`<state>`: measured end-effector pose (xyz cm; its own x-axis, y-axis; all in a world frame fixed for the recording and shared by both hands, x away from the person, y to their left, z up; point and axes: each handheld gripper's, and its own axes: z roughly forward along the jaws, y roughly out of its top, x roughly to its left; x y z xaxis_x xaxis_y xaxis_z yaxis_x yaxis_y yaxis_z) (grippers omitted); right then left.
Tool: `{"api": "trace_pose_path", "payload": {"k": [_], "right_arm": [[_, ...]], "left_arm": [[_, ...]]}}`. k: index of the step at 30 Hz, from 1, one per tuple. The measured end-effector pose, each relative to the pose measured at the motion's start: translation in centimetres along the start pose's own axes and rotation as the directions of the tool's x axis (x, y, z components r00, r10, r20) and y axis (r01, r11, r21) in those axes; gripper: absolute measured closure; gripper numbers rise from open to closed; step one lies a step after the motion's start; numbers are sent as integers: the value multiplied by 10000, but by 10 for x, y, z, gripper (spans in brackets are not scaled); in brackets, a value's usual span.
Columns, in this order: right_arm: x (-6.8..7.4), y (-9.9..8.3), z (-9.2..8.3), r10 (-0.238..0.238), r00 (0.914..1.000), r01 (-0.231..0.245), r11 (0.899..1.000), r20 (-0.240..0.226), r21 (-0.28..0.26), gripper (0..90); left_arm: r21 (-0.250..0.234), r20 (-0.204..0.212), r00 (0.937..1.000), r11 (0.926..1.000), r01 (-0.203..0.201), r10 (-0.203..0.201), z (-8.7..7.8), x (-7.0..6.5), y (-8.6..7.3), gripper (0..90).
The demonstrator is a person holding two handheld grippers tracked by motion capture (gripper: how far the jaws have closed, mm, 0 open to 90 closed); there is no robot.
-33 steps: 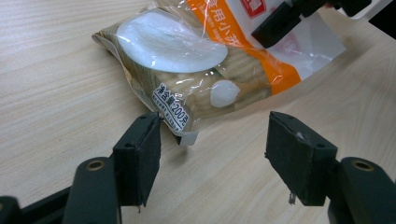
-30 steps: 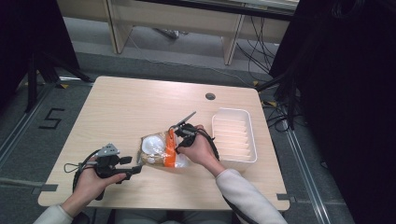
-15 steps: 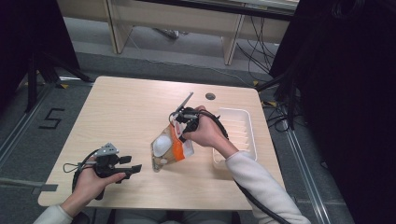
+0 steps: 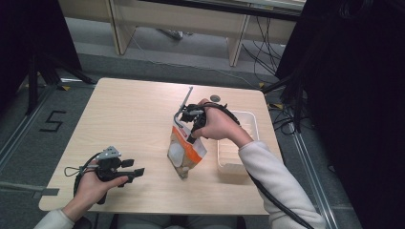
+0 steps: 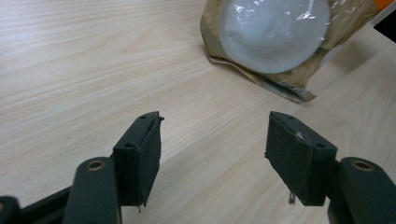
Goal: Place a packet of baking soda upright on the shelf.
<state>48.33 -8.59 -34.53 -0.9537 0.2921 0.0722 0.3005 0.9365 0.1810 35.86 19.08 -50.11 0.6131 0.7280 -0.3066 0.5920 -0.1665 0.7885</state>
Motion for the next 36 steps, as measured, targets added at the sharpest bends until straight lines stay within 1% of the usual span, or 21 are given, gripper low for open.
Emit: {"api": "trace_pose_path", "payload": {"k": [1,2,4,5,6,8,9,10,12,14,15,16,19,22,23,27,28,30,31,34,36], "right_arm": [[2,1,-1,-45,10000,45,10000,-17,31,900],[3,1,-2,-311,9995,311,9995,9,46,900],[6,2,-4,-345,9993,347,9992,-114,217,900],[6,2,-4,-689,9976,691,9974,-112,217,900],[8,3,-5,-810,9967,812,9964,-108,250,900],[11,3,-6,-655,9978,658,9968,-73,457,900],[13,4,-6,-1109,9937,1117,9923,-163,538,900],[15,5,-7,-1269,9916,1281,9896,-234,647,900],[18,6,-7,-1145,9932,1157,9904,-198,759,900],[20,8,-8,-1797,9837,1799,9806,-95,774,900],[22,8,-9,-1618,9868,1618,9836,-68,792,900],[21,9,-10,-1903,9817,1903,9786,-74,783,900],[24,9,-12,-1881,9821,1873,9785,22,863,900],[24,10,-17,-2029,9792,2013,9756,97,879,900],[24,10,-18,-2188,9758,2176,9724,56,841,900],[26,10,-25,-2171,9761,2162,9738,48,707,900],[27,9,-27,-2085,9780,2072,9749,79,819,900],[26,10,-30,-2437,9698,2423,9676,123,714,900],[27,9,-32,-2143,9767,2131,9739,68,776,900],[28,9,-35,-2146,9766,2130,9743,144,734,900],[26,7,-39,-2377,9713,2365,9694,109,661,900]], "left_arm": [[-4,1,10000,10000,2,-2,0,0,0,351],[-5,5,10000,10000,1,-1,0,0,0,351],[-5,2,10000,10000,-3,3,0,0,0,351],[-8,0,10000,10000,16,-16,0,0,0,351],[-11,-4,10000,10000,23,-23,0,0,0,351],[-13,0,10000,10000,20,-20,0,0,0,351],[-11,6,10000,10000,27,-27,0,0,0,351],[-15,2,10000,10000,22,-22,0,0,0,352],[-28,9,10000,10000,40,-40,0,0,0,351],[-9,1,10000,10000,6,-6,0,0,0,351],[-33,17,10000,10000,34,-34,0,0,0,351],[-33,17,10000,10000,34,-34,0,0,0,351],[5,7,10000,10000,2,-2,0,0,0,351],[-5,9,10000,10000,17,-17,0,0,0,353],[-10,10,10000,10000,20,-20,0,0,0,352],[-28,9,10000,10000,30,-30,0,0,0,353],[-11,12,10000,10000,31,-31,0,0,0,353],[-15,15,10000,10000,50,-50,0,1,0,353],[-40,33,10000,10000,54,-54,0,1,0,353],[-17,32,10000,10000,60,-60,0,1,0,353],[-15,14,10000,10000,92,-92,0,1,0,353]]}}
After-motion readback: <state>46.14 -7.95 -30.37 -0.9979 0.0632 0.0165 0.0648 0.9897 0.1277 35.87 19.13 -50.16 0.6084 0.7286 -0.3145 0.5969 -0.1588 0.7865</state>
